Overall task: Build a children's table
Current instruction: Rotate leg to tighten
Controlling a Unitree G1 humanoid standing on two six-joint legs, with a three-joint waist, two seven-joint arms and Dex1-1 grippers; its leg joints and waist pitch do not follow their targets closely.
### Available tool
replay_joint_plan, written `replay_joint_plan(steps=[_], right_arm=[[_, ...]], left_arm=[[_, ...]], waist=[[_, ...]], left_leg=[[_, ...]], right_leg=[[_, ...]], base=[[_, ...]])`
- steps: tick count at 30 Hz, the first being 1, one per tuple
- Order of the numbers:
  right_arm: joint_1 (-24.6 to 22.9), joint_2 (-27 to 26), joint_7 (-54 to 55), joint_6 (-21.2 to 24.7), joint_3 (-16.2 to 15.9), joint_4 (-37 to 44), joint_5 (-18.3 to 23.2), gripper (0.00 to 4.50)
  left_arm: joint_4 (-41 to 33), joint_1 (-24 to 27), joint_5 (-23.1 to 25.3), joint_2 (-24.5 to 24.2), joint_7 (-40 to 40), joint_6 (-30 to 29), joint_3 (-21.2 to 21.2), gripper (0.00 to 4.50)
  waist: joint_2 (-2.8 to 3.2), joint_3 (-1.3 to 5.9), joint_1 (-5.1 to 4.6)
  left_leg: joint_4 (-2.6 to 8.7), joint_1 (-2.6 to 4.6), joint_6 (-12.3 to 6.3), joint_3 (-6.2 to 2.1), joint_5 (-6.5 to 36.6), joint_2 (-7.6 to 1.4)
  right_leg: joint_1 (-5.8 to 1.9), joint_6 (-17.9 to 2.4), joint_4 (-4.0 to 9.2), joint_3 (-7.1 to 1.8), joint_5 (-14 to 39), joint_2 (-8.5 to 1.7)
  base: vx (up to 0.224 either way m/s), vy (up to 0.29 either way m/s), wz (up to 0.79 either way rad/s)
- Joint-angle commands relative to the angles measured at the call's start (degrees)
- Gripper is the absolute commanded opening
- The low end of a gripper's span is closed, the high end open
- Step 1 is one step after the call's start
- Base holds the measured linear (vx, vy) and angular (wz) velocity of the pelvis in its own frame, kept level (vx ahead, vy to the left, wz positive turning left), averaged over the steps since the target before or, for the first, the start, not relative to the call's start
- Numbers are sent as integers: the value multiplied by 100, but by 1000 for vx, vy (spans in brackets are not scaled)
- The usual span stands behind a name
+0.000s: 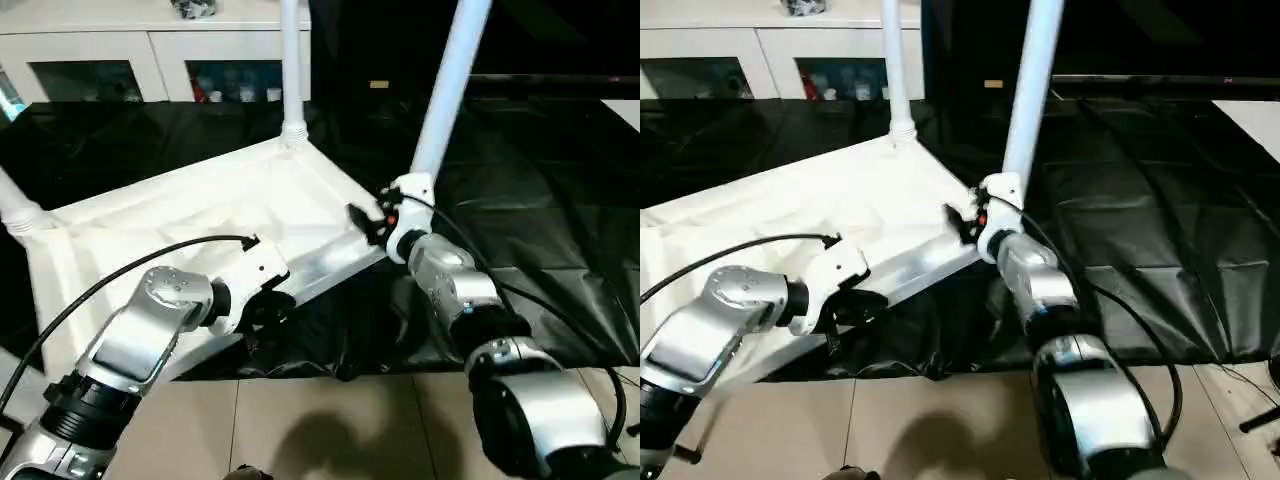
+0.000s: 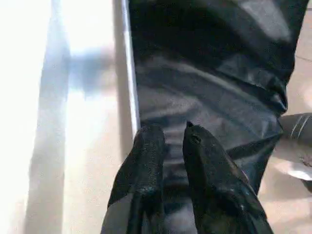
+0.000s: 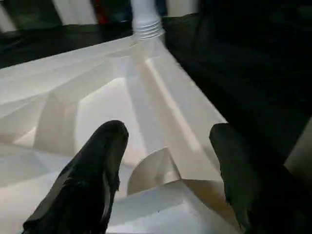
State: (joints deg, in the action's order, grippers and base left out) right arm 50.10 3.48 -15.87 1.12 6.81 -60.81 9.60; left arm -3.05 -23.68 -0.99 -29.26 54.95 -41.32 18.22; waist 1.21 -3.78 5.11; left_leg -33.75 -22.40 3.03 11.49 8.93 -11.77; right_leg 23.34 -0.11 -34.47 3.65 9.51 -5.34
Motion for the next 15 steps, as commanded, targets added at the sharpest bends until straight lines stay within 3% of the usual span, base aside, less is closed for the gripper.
replay_joint_plan(steps=[1,9,12,13,15], right_arm=[[70,186,271,-116,244,-133,15,312],[263,547,722,-402,462,-536,86,312],[288,630,788,-474,484,-606,37,312],[292,675,806,-502,491,-624,21,312],[304,771,851,-571,517,-690,-15,312]], left_arm=[[53,34,202,-131,-120,-92,88,92],[531,-139,541,-91,-437,241,275,92],[804,-284,596,13,-646,399,262,92],[956,-355,635,62,-739,477,270,92],[1259,-467,686,173,-918,659,284,92]], waist=[[-15,442,-66],[2,425,-48],[-20,419,-52],[9,420,-65],[-15,430,-62]], left_leg=[[421,187,202,-71,1495,-116],[403,236,268,-46,1821,-98],[410,201,295,-70,1910,-92],[405,201,311,-75,2007,-83],[398,181,301,-83,1974,-80]], right_leg=[[-189,-1092,316,-209,1354,-232],[-129,-997,382,-212,1687,-214],[-157,-909,388,-210,1923,-228],[-144,-863,412,-203,2059,-222],[-163,-872,401,-203,2034,-233]], base=[[0,0,0],[0,0,0],[0,0,0],[0,0,0],[0,0,0]])
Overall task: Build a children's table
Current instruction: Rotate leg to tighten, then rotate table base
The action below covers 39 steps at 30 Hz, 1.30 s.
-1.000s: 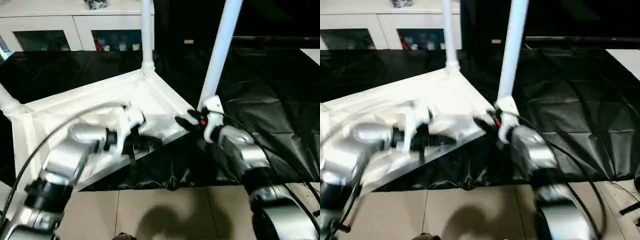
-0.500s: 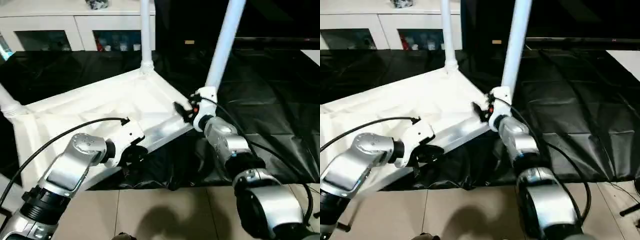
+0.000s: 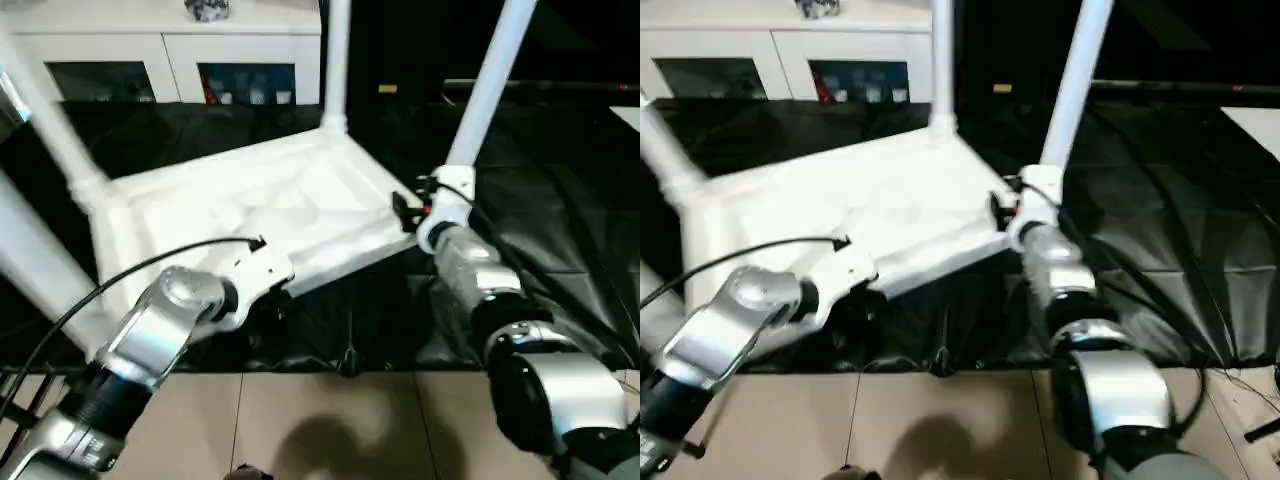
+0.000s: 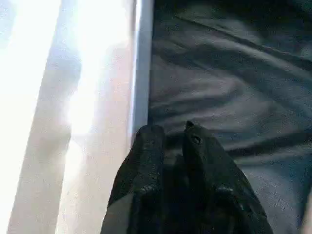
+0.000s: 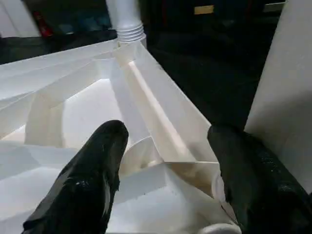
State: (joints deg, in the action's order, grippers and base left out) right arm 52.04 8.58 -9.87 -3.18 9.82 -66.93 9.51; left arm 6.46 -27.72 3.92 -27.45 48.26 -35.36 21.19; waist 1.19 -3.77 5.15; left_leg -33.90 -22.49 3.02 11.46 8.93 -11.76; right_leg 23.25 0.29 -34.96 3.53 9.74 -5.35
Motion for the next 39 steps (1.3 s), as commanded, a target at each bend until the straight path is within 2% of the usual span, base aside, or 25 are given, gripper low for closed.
replay_joint_plan(steps=[1,2,7,11,14,16,20,22,23,24,25,26,27,28,29,30,31,32,33,35,37,39], right_arm=[[112,294,266,-167,226,-102,-18,312],[112,342,273,-180,247,-122,-15,312],[131,506,249,-251,286,-200,6,312],[120,535,191,-298,283,-202,-1,312],[-7,558,-58,-440,192,-126,-80,312],[-84,554,-200,-503,153,-30,-102,312],[-623,579,-583,-744,-104,780,-222,312],[-732,583,-612,-768,-145,953,-247,312],[-1155,542,-702,-610,-133,1697,-105,312],[-1222,534,-707,-576,-135,1816,-84,312],[-1373,517,-719,-498,-138,2085,-39,312],[-1759,480,-877,-292,-184,2731,111,312],[-1759,480,-877,-292,-184,2731,111,312],[-2024,454,-993,-157,-222,3163,202,312],[-2491,433,-1072,81,-306,3857,327,328],[-2806,419,-1073,173,-357,4277,390,338],[-3517,381,-1029,375,-464,5184,529,349],[-4071,343,-935,551,-536,5830,626,349],[-4403,299,-828,632,-567,6188,642,358],[-4574,270,-761,688,-578,6373,640,382],[-4963,190,-598,764,-618,6793,549,382],[-5298,131,-478,883,-642,7072,344,382]], left_arm=[[404,-92,194,40,-306,115,-20,92],[561,-137,201,119,-402,205,-33,92],[1171,-277,247,425,-801,615,-102,92],[1232,-277,229,477,-857,732,-136,92],[1137,-150,66,574,-1019,1071,-394,92],[1040,-60,-47,639,-1085,1294,-531,92],[453,458,-728,1196,-1697,1798,-1395,92],[345,549,-849,1286,-1764,1837,-1523,92],[-152,888,-1128,1544,-1942,1835,-1827,92],[-223,936,-1169,1584,-1967,1819,-1868,110],[-382,1043,-1260,1673,-2022,1784,-1960,120],[-668,1265,-1421,1811,-2119,1667,-2091,126],[-668,1265,-1421,1811,-2119,1667,-2091,126],[-836,1414,-1524,1893,-2183,1606,-2165,126],[-1033,1640,-1448,1892,-2260,1730,-2115,131],[-1118,1764,-1382,1917,-2359,1846,-2103,141],[-1297,2038,-1192,1974,-2614,2125,-2080,166],[-1400,2229,-1072,2048,-2820,2323,-2084,166],[-1461,2334,-913,2100,-3050,2449,-2097,172],[-1500,2389,-810,2125,-3184,2510,-2103,172],[-1586,2436,-738,2135,-3234,2358,-2108,172],[-1570,2382,-703,2134,-3303,2330,-2140,172]], waist=[[-18,432,-57],[0,433,-52],[-9,476,-35],[-25,491,-39],[-20,528,-26],[-28,535,-20],[-6,520,-6],[-15,507,-12],[11,500,-13],[-23,474,0],[-7,460,-8],[7,440,1],[7,440,1],[2,449,-15],[23,455,-13],[14,446,4],[11,444,28],[10,430,24],[16,429,42],[6,433,4],[17,366,-40],[39,333,-58]], left_leg=[[401,202,285,-70,1961,-77],[398,201,280,-73,1951,-77],[380,169,204,-71,1674,-87],[361,124,89,-71,1409,-87],[323,107,-38,-57,1101,-90],[291,69,-190,-48,831,-87],[298,78,-242,-52,1025,-127],[309,94,-227,-50,1209,-119],[315,97,-200,-57,1296,-114],[336,75,-165,-72,1419,-139],[356,119,-135,-63,1602,-137],[374,115,-111,-69,1758,-141],[374,115,-111,-69,1758,-141],[383,124,-48,-74,1898,-118],[386,127,-33,-84,1892,-128],[404,105,-52,-101,1832,-141],[414,96,-72,-110,1761,-158],[416,93,-94,-107,1734,-154],[425,96,-107,-112,1754,-169],[452,82,-55,-117,1992,-139],[479,96,85,-135,2416,-124],[477,138,169,-152,2703,-109]], right_leg=[[-140,-918,459,-193,2025,-233],[-141,-929,464,-189,2029,-234],[-181,-1063,406,-175,1524,-229],[-216,-1137,367,-168,1242,-235],[-234,-1281,311,-167,780,-230],[-241,-1395,258,-160,374,-216],[-248,-1424,282,-156,417,-221],[-225,-1397,312,-155,642,-203],[-218,-1376,322,-154,787,-208],[-252,-1265,347,-164,944,-238],[-218,-1181,394,-166,1213,-218],[-211,-1071,428,-178,1377,-206],[-211,-1071,428,-178,1377,-206],[-197,-923,456,-174,1686,-192],[-186,-906,453,-179,1682,-203],[-198,-799,465,-187,1619,-200],[-197,-702,470,-200,1460,-187],[-188,-652,494,-211,1395,-170],[-182,-608,497,-219,1290,-151],[-189,-615,511,-187,1645,-162],[-132,-388,592,-186,2486,-177],[-71,-183,673,-180,3037,-187]], base=[[0,0,0],[0,0,0],[0,0,0],[0,0,0],[0,0,0],[0,0,0],[0,0,0],[0,0,0],[0,0,0],[0,0,0],[0,0,0],[0,0,0],[0,0,0],[0,0,0],[0,0,0],[0,0,0],[0,0,0],[0,0,0],[0,0,0],[0,0,0],[0,0,0],[-27,3,-2]])
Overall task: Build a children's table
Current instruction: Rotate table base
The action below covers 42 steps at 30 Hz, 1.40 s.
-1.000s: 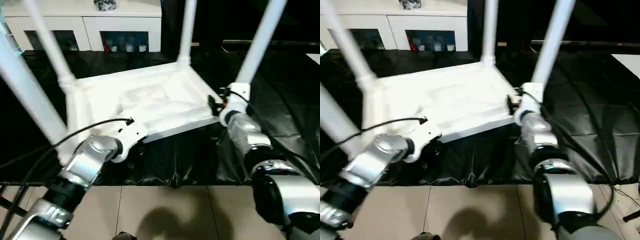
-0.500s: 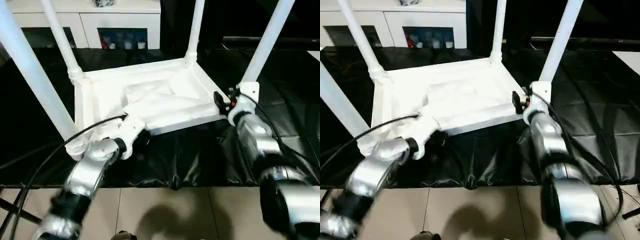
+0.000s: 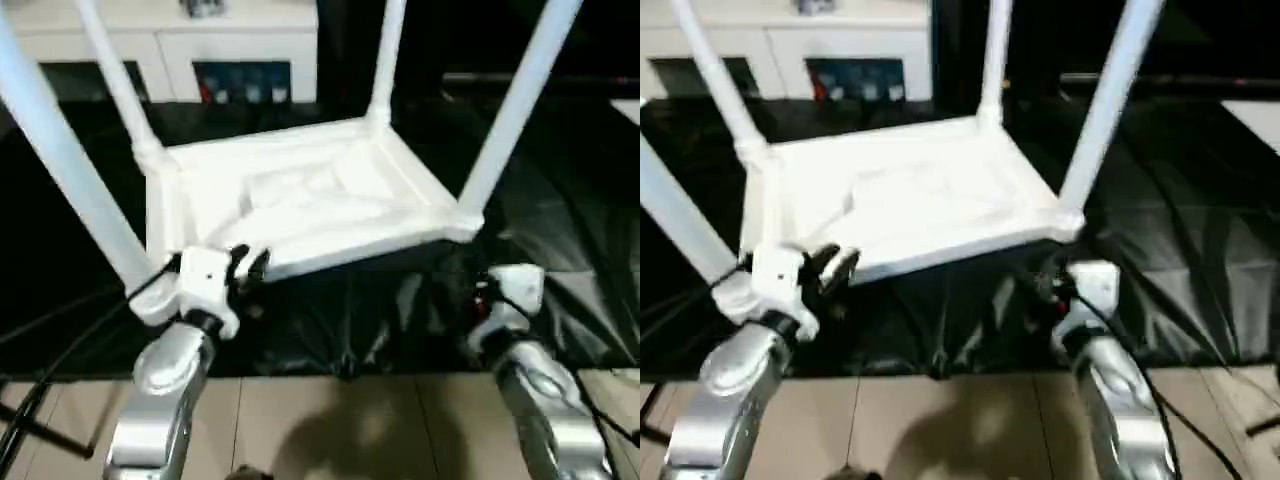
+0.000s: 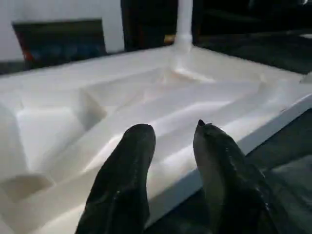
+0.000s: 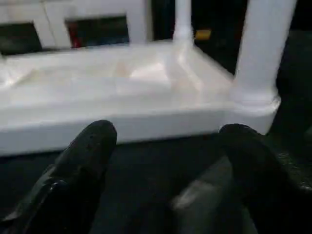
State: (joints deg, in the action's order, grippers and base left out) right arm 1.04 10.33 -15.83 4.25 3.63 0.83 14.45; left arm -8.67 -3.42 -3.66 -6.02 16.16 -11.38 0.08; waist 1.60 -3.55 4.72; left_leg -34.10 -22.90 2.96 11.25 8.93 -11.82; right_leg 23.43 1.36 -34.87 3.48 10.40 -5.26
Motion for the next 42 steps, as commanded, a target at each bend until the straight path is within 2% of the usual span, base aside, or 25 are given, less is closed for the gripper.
replay_joint_plan(steps=[1,7,11,12,13,14,15,16,17,18,20,22,23,25,27,28,29,33,34,35,36,37,38,40,42], right_arm=[[-342,-73,168,243,-18,447,-197,382],[-672,-75,373,505,84,936,-17,382],[-664,-81,409,631,82,1038,-59,382],[-660,-90,397,647,68,1048,-62,382],[-661,-98,385,676,59,1070,-82,382],[-662,-105,377,699,53,1088,-98,382],[-666,-108,380,732,35,1117,-110,382],[-666,-108,380,732,35,1117,-110,382],[-666,-100,409,821,-34,1171,-102,382],[-666,-100,409,821,-34,1171,-102,382],[-660,-68,391,881,-70,1190,-90,382],[-624,-5,287,960,-130,1202,-154,382],[-596,44,242,950,-182,1196,-228,382],[-565,86,198,962,-220,1189,-262,382],[-496,151,144,985,-277,1158,-306,382],[-478,147,147,991,-284,1135,-301,382],[-470,147,147,994,-284,1121,-291,382],[-449,39,195,1130,-147,1132,-48,382],[-461,84,151,1135,-179,1166,-75,382],[-465,117,113,1130,-200,1175,-90,382],[-465,120,110,1130,-202,1175,-90,382],[-453,157,66,1157,-218,1170,-75,382],[-436,160,37,1157,-216,1155,-76,382],[-366,233,-58,1093,-315,1099,-241,382],[-308,317,-169,1085,-451,1052,-337,382]], left_arm=[[-58,-62,52,-6,-130,-56,-41,172],[-128,55,1,64,-221,116,2,172],[-166,135,2,126,-272,58,19,172],[-153,156,16,121,-279,37,24,172],[-138,178,18,114,-278,54,33,172],[-126,194,20,109,-276,69,40,172],[-116,231,17,98,-270,90,48,172],[-116,231,17,98,-270,90,48,172],[-92,337,51,60,-252,113,94,172],[-92,337,51,60,-252,113,94,172],[-135,377,88,45,-229,106,148,172],[-262,452,127,4,-249,58,232,172],[-304,482,121,-7,-257,46,225,172],[-339,509,125,-9,-266,37,209,172],[-395,562,115,-8,-305,30,180,172],[-394,572,95,-2,-320,39,169,172],[-397,581,85,7,-333,44,168,172],[-379,600,51,16,-343,2,200,172],[-372,603,78,15,-341,-16,221,172],[-375,603,86,19,-338,-21,226,172],[-376,603,85,19,-337,-22,226,172],[-391,607,83,25,-322,-24,224,172],[-394,606,83,19,-328,-30,223,172],[-390,588,50,0,-339,-45,202,172],[-368,560,15,-15,-333,-45,180,172]], waist=[[-15,298,-23],[-22,301,-67],[62,144,-272],[141,56,-361],[206,-24,-72],[219,88,153],[-48,200,-11],[-349,30,64],[-301,100,181],[-287,206,249],[-62,284,352],[224,533,-68],[202,550,-128],[23,509,-221],[-348,365,-81],[-324,318,76],[-352,311,81],[4,294,-34],[125,345,-190],[156,541,-254],[156,541,-254],[120,681,-258],[20,673,-249],[-142,598,-162],[-126,532,-94]], left_leg=[[487,201,211,-138,2830,-83],[550,224,242,-198,3076,-86],[539,639,295,-269,4542,-64],[770,572,260,-297,5208,-195],[1401,-213,394,-107,6171,-449],[1305,-75,309,21,6110,-374],[898,409,8,45,5091,-377],[-527,616,-182,53,2866,135],[-760,-103,-572,-383,1292,232],[-691,-349,-590,-458,1012,251],[-88,223,-683,-339,938,187],[409,1199,-1925,-1125,963,-578],[389,1381,-2517,-1304,765,-778],[357,1158,-3388,-1283,-231,-769],[23,305,-2069,-401,1174,384],[-637,51,-1377,-442,1338,568],[-807,-163,-841,-593,879,435],[152,110,-613,-532,-105,164],[382,100,-802,-760,160,-44],[168,587,-1312,-968,-537,-289],[168,587,-1312,-968,-537,-289],[-120,680,-1994,-1209,-4006,-365],[-164,623,-1993,-1278,-5280,-235],[-113,102,-1459,-937,-3959,330],[37,53,-836,-793,-1445,268]], right_leg=[[-62,-166,714,-168,3255,-197],[-114,-32,756,-107,3339,-198],[-101,214,1071,287,4374,-1],[-392,157,871,541,3841,148],[-1102,-190,-807,422,2111,136],[-1037,-245,-722,404,1682,149],[-776,-132,-487,-239,3170,-84],[-268,-103,1034,-603,6317,-735],[-1000,-641,963,-1108,5830,-897],[-1299,-677,764,-963,4954,-780],[-1019,-1028,660,-629,2996,-201],[-300,-683,-314,-91,1092,207],[-55,-434,-520,-133,1170,89],[225,293,-729,-325,787,-210],[-562,60,291,-704,535,-279],[-925,-324,713,-1233,2524,-852],[-1106,-749,679,-1105,3191,-850],[-968,-1318,671,-285,2251,-249],[-894,-1008,352,-99,1233,31],[-486,-889,7,-112,40,22],[-486,-889,7,-112,40,22],[-307,-514,-188,-279,-1399,-156],[-287,-192,-171,-412,-1703,-229],[-675,38,-44,-415,-2497,-176],[-687,11,62,-426,-2578,-263]], base=[[0,0,0],[0,0,0],[0,0,0],[0,0,0],[0,0,0],[0,0,0],[0,0,0],[127,-116,6],[127,-116,6],[185,-53,-7],[146,-2,22],[78,-2,41],[100,5,25],[134,-50,-11],[115,-83,-10],[77,-65,3],[51,-34,3],[141,-20,1],[155,73,-4],[80,50,-8],[187,74,-1],[149,47,1],[149,47,1],[34,33,-23],[-3,11,-11]])
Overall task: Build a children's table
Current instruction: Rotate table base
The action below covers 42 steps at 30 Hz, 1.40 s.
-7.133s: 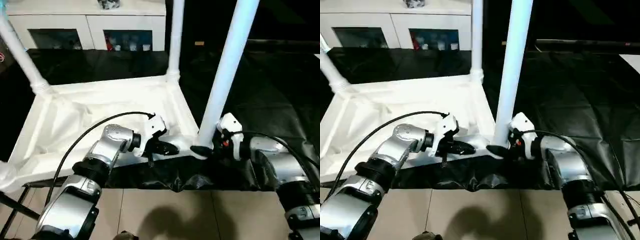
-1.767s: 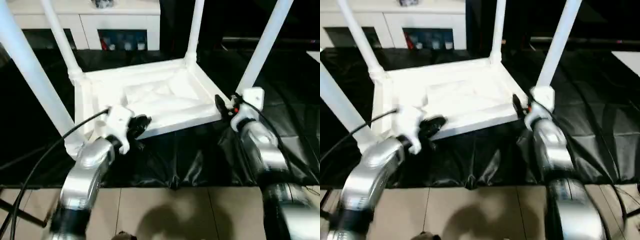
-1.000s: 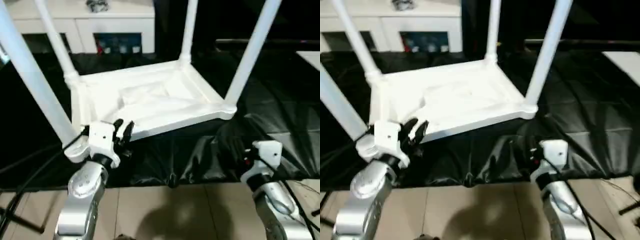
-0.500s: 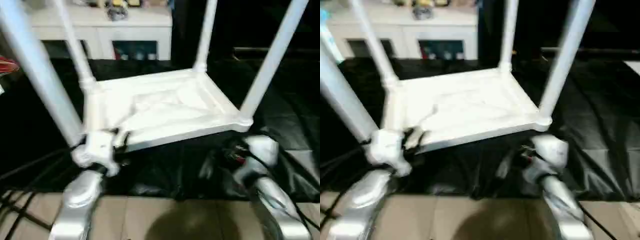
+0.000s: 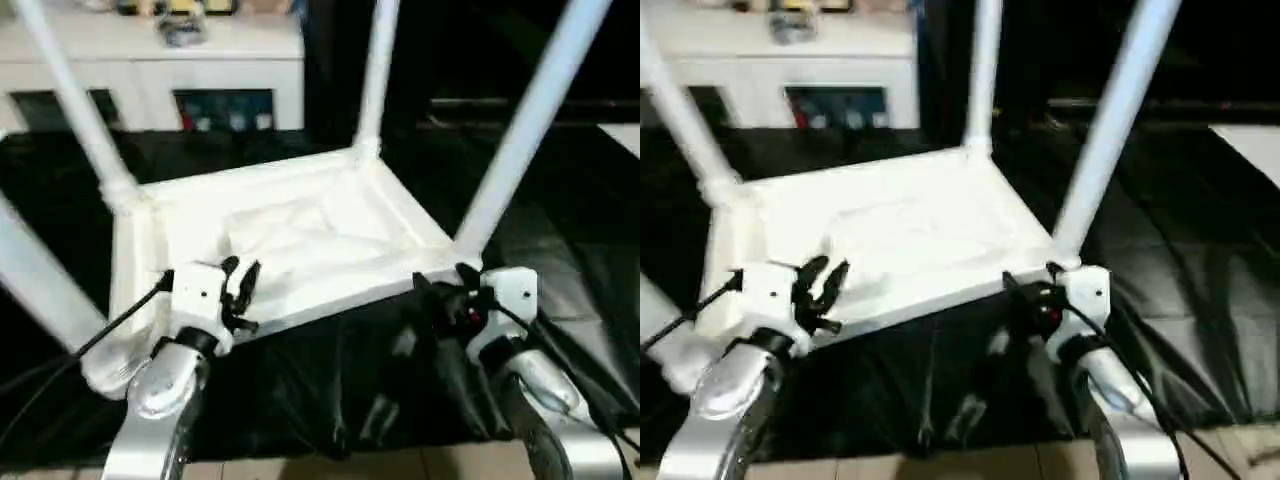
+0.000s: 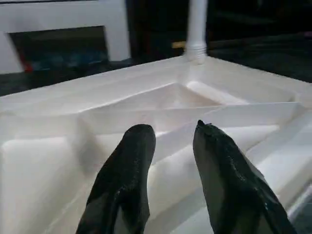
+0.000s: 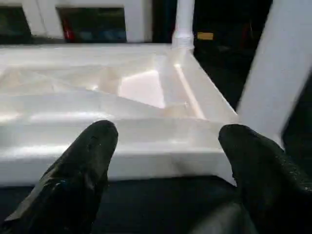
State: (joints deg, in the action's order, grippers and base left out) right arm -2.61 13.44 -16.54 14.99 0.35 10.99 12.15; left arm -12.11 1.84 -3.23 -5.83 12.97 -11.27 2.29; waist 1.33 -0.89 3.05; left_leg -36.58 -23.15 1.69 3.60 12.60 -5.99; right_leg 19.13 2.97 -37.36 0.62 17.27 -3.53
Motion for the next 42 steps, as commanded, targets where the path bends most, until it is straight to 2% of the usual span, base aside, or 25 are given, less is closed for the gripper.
replay_joint_plan(steps=[1,2,4,6,7,9,11,13,18,19,21,23,24,25,27,28,29,30,31,32,33,34,36,38,42], right_arm=[[94,22,-83,7,-153,-3,-158,382],[125,15,-55,13,-162,-34,-178,382],[192,8,-72,30,-181,-81,-154,382],[190,17,-107,-6,-192,-75,-145,382],[184,-3,-140,11,-172,-70,-71,382],[188,-6,-156,25,-146,-83,-31,382],[221,-20,-178,23,-131,-144,-51,382],[222,-19,-183,1,-151,-162,-80,382],[206,12,-72,-4,-200,-141,-238,382],[191,32,-60,9,-210,-124,-270,382],[128,48,-40,-23,-198,-95,-305,382],[107,17,2,-48,-149,-93,-288,382],[97,-90,67,65,13,-115,-95,382],[96,-82,83,37,20,-138,-123,382],[99,-69,111,-31,4,-170,-198,382],[92,-88,141,-39,7,-165,-211,382],[85,-105,165,-38,13,-157,-218,382],[77,-125,194,-25,23,-141,-217,382],[68,-141,214,-11,27,-121,-211,382],[22,-165,219,-12,37,-68,-205,382],[22,-165,219,-12,37,-68,-205,382],[-36,-181,193,-24,56,-26,-193,382],[-69,-178,171,-49,66,-18,-169,382],[-119,-135,66,-67,56,21,-81,388],[-80,49,-242,60,45,148,76,388]], left_arm=[[-1,6,-35,-43,-14,-53,-48,172],[23,-22,-39,-54,-10,-53,-58,172],[88,-109,-57,-63,8,-60,-78,172],[101,-132,-62,-64,24,-63,-71,172],[109,-155,-57,-68,40,-71,-56,172],[87,-171,-47,-64,46,-106,-26,172],[11,-125,-74,-98,36,-152,1,172],[-7,-107,-91,-124,72,-162,14,172],[144,-214,-72,-123,147,-120,34,172],[164,-237,-70,-120,149,-120,40,172],[159,-271,-84,-122,167,-155,71,172],[133,-265,-95,-129,177,-165,84,172],[86,-238,-114,-139,184,-194,86,172],[65,-210,-139,-140,201,-189,84,172],[67,-179,-158,-145,222,-176,86,172],[89,-174,-169,-144,243,-168,91,172],[107,-173,-180,-142,262,-163,96,172],[128,-179,-197,-135,286,-158,104,172],[148,-191,-202,-135,302,-172,113,172],[117,-187,-282,-140,409,-217,162,172],[117,-187,-282,-140,409,-217,162,172],[21,-126,-373,-161,504,-259,196,172],[-66,-33,-508,-163,578,-308,171,172],[-330,243,-1022,-151,867,-244,14,198],[-417,430,-1774,-681,2132,-628,111,232]], waist=[[34,186,102],[18,173,48],[205,76,-63],[201,19,-151],[149,-57,-149],[78,-56,-25],[45,-25,57],[67,-23,40],[205,48,-72],[48,24,22],[154,139,-5],[228,143,-101],[264,198,-413],[264,281,-466],[139,232,-416],[54,99,-324],[-77,45,-264],[-313,72,-23],[-266,46,-15],[-276,43,69],[-220,54,80],[-26,116,92],[42,166,58],[122,260,56],[118,126,76]], left_leg=[[469,-140,-875,-251,-722,-66],[519,-119,-953,-351,-278,-62],[783,-21,-840,-688,1015,-57],[867,80,-608,-958,1699,-72],[694,267,-129,-731,2579,-445],[673,217,397,-405,3103,-438],[658,243,266,-75,2876,-510],[711,265,221,66,2999,-566],[866,366,98,103,3041,-621],[894,-159,-359,-20,2593,-340],[690,-65,-1092,8,1413,-195],[683,36,-1547,-126,705,-127],[738,893,-1935,-563,875,-711],[667,1121,-2629,-832,270,-936],[629,980,-3178,-840,-690,-1048],[760,574,-2774,-527,-97,-806],[706,352,-2226,-265,670,-531],[-52,81,-1472,164,1112,20],[-286,-53,-1237,103,878,-43],[-93,-189,-645,21,9,-143],[95,-112,-544,52,-277,-164],[395,66,-466,102,-763,-325],[441,172,-495,79,-685,-572],[393,205,-525,32,-1062,-632],[578,185,-401,113,633,-630]], right_leg=[[-489,-105,447,375,-2648,-486],[-487,-157,532,455,-2001,-458],[-524,-880,570,655,479,-303],[-429,-1254,491,514,994,-238],[-210,-1332,626,200,1054,-463],[-272,-1349,822,64,1764,-737],[-337,-995,965,93,2936,-744],[-382,-813,1013,177,3096,-609],[-484,-660,948,293,1919,-367],[-867,-506,1062,497,1630,-466],[-999,-322,1188,625,1156,-561],[-1055,-320,1131,805,872,-312],[-294,-507,456,633,763,10],[80,-327,13,435,797,-3],[372,89,-272,152,503,-191],[178,83,-38,-32,62,-290],[3,39,407,-195,-48,-403],[-321,298,986,-721,1204,-902],[-485,138,1047,-857,1759,-1156],[-517,-59,813,-597,1461,-856],[-439,-187,747,-461,933,-674],[-318,-570,587,-206,-239,-464],[-144,-812,365,-103,-1546,-311],[-100,-1197,241,-46,-2427,-310],[-43,-1432,412,-49,-945,-381]], base=[[-62,2,15],[-78,3,39],[-80,10,49],[-47,15,58],[-21,-21,49],[-33,-30,27],[-57,-34,12],[0,0,0],[23,17,-3],[67,42,1],[93,34,35],[90,20,41],[180,16,41],[175,-11,15],[153,-45,7],[49,-83,-4],[12,-52,-4],[14,-118,10],[29,-103,7],[29,-103,7],[46,-65,-10],[0,0,0],[0,0,0],[40,62,4],[-10,63,4]])
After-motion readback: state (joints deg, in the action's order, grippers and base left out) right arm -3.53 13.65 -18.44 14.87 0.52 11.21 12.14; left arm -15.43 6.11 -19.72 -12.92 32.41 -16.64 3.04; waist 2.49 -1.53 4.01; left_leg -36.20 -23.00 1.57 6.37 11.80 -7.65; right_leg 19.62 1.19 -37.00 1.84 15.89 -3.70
